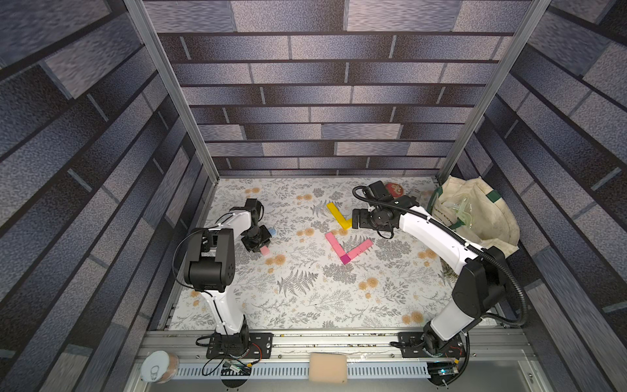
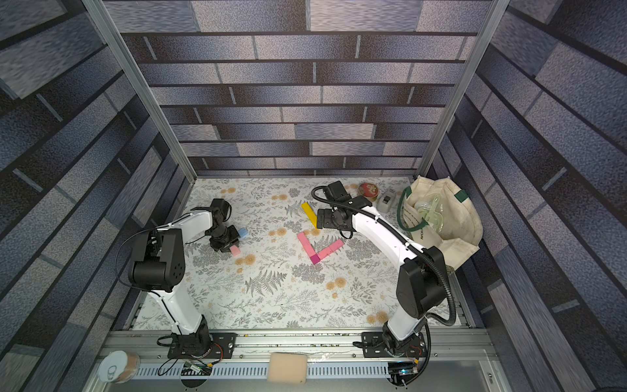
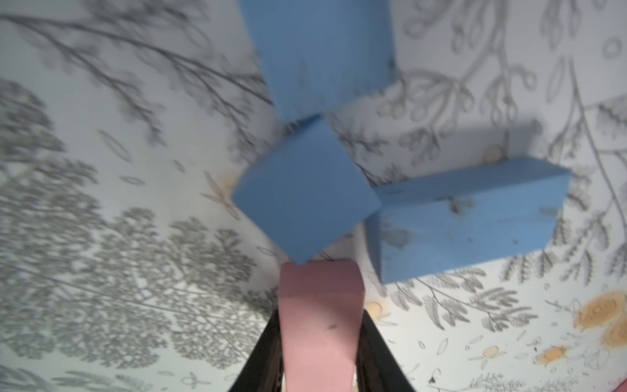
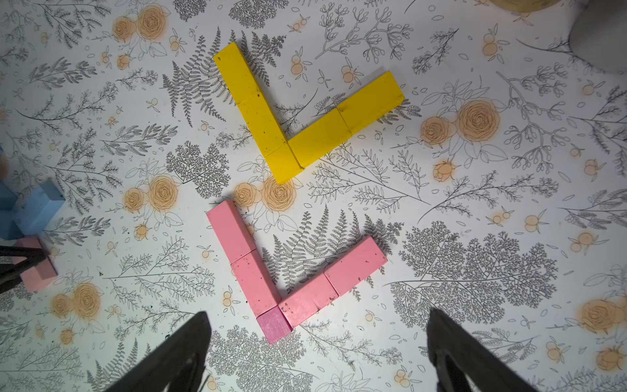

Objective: Assemble the letter v with building blocks
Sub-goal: Move the building block to the center of the board.

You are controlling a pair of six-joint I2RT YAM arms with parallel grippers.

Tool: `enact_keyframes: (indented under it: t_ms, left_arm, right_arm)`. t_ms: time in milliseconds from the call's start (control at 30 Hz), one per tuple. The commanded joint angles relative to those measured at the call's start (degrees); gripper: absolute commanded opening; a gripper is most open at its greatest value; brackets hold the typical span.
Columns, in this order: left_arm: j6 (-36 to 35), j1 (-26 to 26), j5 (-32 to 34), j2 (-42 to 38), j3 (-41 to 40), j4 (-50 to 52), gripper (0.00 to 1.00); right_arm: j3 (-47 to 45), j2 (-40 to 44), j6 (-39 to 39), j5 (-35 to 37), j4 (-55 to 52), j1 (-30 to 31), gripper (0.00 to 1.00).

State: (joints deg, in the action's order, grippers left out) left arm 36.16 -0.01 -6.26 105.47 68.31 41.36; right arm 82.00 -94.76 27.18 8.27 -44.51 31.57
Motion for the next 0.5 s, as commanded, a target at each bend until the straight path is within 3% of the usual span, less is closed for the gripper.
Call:
enact_keyframes:
  t_ms: [0,233,467]
  left_arm:
    - [-1.5,-1.5,1.4,1.3,1.7,1.3,0.28]
    - [-1.5,0.3,1.8,3.8,2.1,1.0,0.29]
    - [-2.5,0.8,0.5,1.0,0.1,0.3,0.35]
  right_arm:
    - [1.4,-1.1,0.6,-0.2,0.3,0.8,1.0]
    - [3.5,-2.8,0.2,0.2,-0.5,2.0,1.0]
    - [5.9,-5.4,-0.6,1.0,-0.8,4.3,1.0]
